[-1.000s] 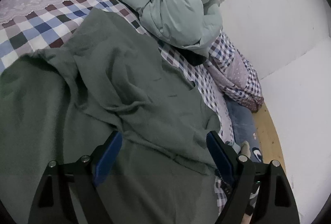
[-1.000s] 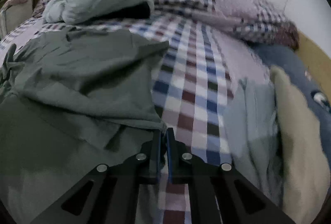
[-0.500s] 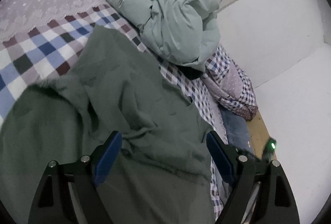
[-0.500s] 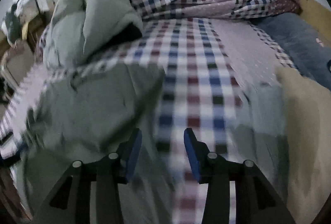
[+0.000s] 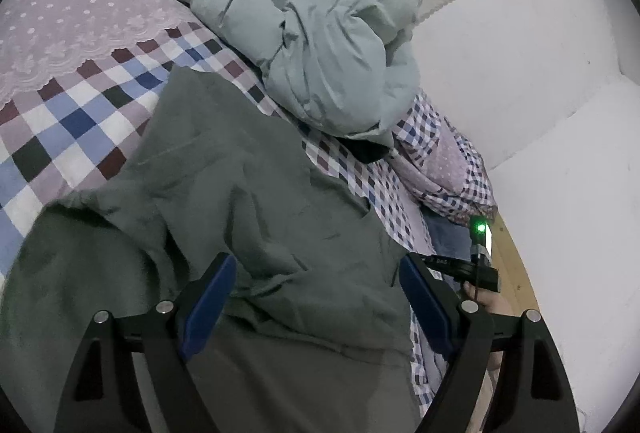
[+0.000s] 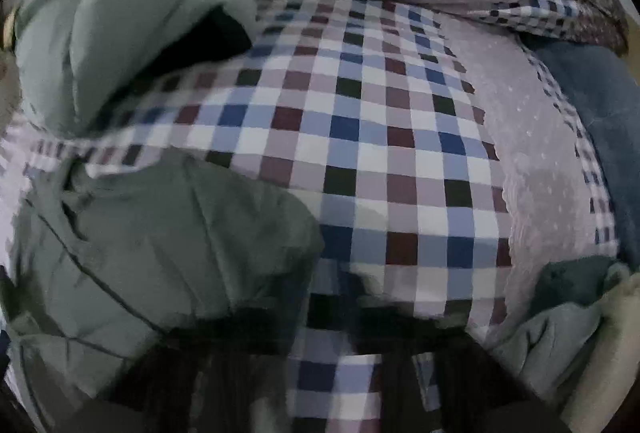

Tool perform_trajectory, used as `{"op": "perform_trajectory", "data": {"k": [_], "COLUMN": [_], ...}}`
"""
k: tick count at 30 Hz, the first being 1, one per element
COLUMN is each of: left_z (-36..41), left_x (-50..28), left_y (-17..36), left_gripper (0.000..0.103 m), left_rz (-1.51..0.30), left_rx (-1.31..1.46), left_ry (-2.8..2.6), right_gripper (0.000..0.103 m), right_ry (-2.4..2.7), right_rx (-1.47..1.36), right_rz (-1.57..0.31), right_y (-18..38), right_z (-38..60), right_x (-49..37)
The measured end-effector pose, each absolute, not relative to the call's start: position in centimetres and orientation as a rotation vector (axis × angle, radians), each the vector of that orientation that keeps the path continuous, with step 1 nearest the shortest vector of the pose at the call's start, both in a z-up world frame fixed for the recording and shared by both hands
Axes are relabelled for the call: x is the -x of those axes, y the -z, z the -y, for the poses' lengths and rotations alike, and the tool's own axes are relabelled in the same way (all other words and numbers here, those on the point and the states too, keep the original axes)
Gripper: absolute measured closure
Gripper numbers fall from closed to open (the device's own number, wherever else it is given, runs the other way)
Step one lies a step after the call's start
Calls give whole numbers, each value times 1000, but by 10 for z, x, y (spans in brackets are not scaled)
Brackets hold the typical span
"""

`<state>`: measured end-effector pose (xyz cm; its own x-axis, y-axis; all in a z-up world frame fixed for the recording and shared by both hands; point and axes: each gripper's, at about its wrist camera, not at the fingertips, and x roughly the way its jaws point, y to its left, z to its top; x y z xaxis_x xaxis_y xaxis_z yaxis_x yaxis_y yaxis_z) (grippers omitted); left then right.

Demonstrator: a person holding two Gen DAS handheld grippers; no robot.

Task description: Fold clothes

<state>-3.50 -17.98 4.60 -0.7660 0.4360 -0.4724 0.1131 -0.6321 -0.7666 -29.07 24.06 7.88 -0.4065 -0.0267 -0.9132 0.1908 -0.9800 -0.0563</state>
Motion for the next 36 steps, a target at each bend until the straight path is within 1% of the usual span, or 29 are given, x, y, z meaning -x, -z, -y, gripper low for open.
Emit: {"op": "perform_trajectory", "data": {"k": [3, 7, 10, 14, 18, 19, 20, 21, 22, 23, 24, 26, 31, 34, 36], "left_z": [186, 194, 203, 224, 251, 256, 262, 266, 269, 271, 274, 275, 278, 285, 291], "left_x": [33, 32, 31, 27, 19, 18, 16, 16, 16, 17, 18, 19, 22, 22, 20], "left_y": [-46, -46, -47, -49, -46, -45, -43, -40, -37, -34, -30, -23, -14, -10, -9], "left_gripper": [16, 16, 16, 16, 16, 16, 16, 16, 16, 16, 16, 16, 16, 16, 16], "left_rz": [1262, 1264, 1274, 1328, 1436, 1464, 1492, 1523, 1544, 1565, 1586, 1636, 1733, 1806, 1831], "left_rx": [957, 963, 962, 937, 903, 897, 892, 889, 899, 909, 918, 919, 868, 834, 823], "left_ry": [-2505, -2534, -2564, -2602, -2598, -2585, -2569, -2541, -2512, -2482, -2452, -2369, -2222, -2165, -2168], "right_gripper": [103, 103, 103, 102, 99, 97, 91, 88, 78, 65, 62, 59, 58, 58, 58], "right_ry": [2523, 2623, 2732, 2784, 2767, 2748, 2730, 2703, 2670, 2638, 2593, 2484, 2177, 2108, 2078], "right_rx": [-1616, -1616, -1682, -1733, -1612, -1565, -1519, -1466, -1414, -1367, -1316, -1232, -1180, -1113, -1020], "right_rz": [-342, -351, -426, -344, -273, -265, -257, -246, -238, -232, -227, -230, -257, -337, -394], "right_y": [-86, -96, -82, -70, -82, -87, -93, -100, -106, -111, -115, -119, -117, -122, -123], "right_z": [-236, -252, -267, -284, -269, -260, -250, -236, -222, -208, -194, -160, -68, -19, 8], "right_x": [294, 306, 317, 318, 293, 284, 274, 262, 249, 236, 223, 197, 161, 142, 123]}}
